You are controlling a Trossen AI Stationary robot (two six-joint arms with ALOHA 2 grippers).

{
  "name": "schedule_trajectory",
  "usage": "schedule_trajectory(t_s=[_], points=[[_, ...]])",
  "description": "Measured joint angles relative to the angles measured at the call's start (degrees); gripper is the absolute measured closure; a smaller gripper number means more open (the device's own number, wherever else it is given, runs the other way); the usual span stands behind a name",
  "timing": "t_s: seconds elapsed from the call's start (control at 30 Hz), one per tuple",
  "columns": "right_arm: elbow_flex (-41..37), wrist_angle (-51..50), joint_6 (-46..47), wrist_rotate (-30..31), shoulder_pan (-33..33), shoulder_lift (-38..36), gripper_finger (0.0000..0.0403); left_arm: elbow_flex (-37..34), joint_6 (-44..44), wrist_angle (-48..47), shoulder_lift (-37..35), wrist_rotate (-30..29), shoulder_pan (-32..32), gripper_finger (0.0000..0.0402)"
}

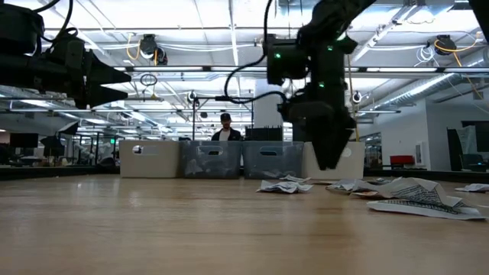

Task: Pick & Place First Aid Supplies
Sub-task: Put the ointment pack into the right black bin

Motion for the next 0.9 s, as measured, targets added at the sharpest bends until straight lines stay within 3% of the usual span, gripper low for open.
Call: schedule_trajectory(t_s=[0.17,0.4,0.57,0.8,0.9], points=[[-5.76,5.27,1.69,-0.05,0.97,0.03,0.0181,0.0,0.0,0.0,0.0,0.0,0.0,0.0009],[-7.45,7.21,-0.19,-1.48,0.95,-0.31,0.0199,0.0,0.0,0.02,0.0,0.02,0.02,0.0009],[-7.5,7.06,-0.19,-1.42,0.95,-0.26,0.0257,0.0,0.0,0.02,0.0,0.0,0.0,0.0009],[-7.54,7.04,-0.22,-1.46,0.99,-0.21,0.0382,0.0,0.0,0.0,0.0,0.0,0.0,0.0009],[-7.54,6.52,-1.8,-1.46,1.17,-0.38,0.0395,0.0,0.0,0.0,0.0,0.02,0.0,0.0009]])
